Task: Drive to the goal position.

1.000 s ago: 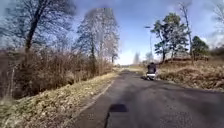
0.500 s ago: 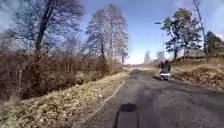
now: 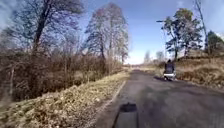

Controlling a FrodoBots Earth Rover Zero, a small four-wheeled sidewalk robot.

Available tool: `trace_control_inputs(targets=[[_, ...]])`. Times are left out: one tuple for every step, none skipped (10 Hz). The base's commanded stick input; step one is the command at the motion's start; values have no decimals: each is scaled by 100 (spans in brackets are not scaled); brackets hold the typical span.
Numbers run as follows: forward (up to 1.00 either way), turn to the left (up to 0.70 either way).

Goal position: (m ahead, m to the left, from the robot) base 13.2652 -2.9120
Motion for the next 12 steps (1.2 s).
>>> trace_control_inputs(targets=[[70,-11],[70,-12],[70,-12],[70,-12],[70,-12],[70,-11],[70,-5],[70,-2],[70,0],[70,0],[70,0],[70,-1]])
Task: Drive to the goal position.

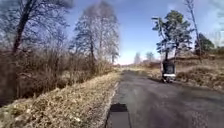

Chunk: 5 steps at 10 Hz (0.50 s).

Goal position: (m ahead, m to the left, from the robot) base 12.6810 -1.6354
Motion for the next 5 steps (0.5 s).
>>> trace_control_inputs(targets=[[70,-3],[70,-8],[70,-11],[70,-12],[70,-12]])
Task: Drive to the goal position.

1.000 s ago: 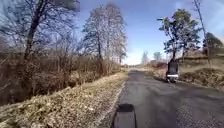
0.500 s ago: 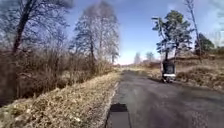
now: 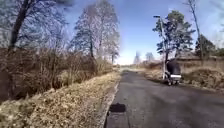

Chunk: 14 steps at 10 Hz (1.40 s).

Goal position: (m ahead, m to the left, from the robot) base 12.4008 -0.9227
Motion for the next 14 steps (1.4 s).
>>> trace_control_inputs(targets=[[70,-10],[70,-6],[70,0],[70,0],[70,0],[70,-1],[70,-5],[70,-9],[70,-12],[70,-13],[70,-14],[70,-13],[70,-11],[70,-8]])
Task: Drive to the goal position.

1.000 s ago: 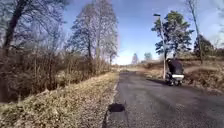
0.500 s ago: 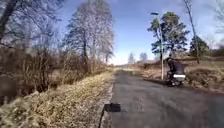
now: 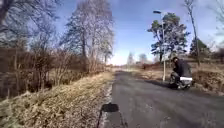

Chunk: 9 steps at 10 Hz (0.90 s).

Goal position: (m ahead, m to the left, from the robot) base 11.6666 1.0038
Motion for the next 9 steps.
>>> trace_control_inputs(targets=[[70,-5],[70,0],[70,0],[70,0],[70,0],[70,-2],[70,-5],[70,-9],[70,-11]])
